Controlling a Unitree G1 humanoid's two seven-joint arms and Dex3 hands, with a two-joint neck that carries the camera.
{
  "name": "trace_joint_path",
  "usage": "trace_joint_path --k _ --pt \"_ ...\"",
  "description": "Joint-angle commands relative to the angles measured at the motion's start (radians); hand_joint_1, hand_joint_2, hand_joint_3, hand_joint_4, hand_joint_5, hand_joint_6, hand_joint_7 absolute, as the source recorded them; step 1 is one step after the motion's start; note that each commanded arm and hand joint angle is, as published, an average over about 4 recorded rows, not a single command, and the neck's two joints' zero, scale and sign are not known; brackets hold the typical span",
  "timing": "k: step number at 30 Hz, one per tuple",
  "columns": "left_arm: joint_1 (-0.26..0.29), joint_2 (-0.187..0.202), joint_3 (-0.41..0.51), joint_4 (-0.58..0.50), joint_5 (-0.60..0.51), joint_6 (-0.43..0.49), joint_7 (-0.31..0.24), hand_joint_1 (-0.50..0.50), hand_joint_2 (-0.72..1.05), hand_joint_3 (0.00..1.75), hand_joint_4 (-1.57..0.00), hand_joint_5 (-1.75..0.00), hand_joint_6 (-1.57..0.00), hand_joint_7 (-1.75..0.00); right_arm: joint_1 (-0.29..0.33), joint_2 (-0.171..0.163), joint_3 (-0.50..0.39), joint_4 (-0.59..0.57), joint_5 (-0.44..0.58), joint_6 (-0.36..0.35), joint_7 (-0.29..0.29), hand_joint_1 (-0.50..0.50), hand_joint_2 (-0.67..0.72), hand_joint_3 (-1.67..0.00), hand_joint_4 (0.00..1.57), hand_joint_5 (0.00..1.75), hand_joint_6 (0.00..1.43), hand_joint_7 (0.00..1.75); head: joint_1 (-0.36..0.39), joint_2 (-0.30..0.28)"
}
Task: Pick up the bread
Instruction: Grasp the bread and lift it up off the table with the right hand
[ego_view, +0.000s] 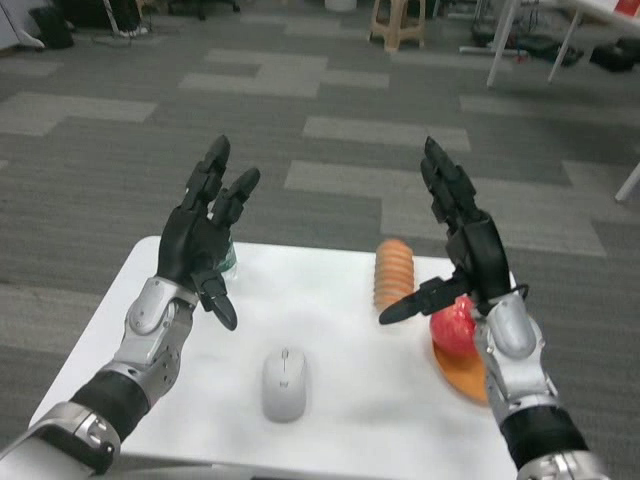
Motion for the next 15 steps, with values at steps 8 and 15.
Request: trace_joint_path --k 8,15 --pt "-0.006 0.104 -0.151 0.05 -0.079 0.06 -0.029 0.5 -0.64 0.09 0.0 -0.49 0.0 0.0 0.005 -0.074 -0.015 0.021 -0.012 0.086 0.013 -0.42 -0.19 -0.04 0.0 0.0 0.0 0.0 -0.072 -0.053" --pt "-0.034 0.161 -0.235 0.073 -0.133 0.069 -0.031 0.5 -0.64 0.09 0.0 -0.51 0.0 0.0 -0.019 -0.102 -0.009 -0.016 -0.066 0.182 0.087 -0.42 -0.29 -0.08 0.0 0.0 0.0 0.0 -0.101 -0.059"
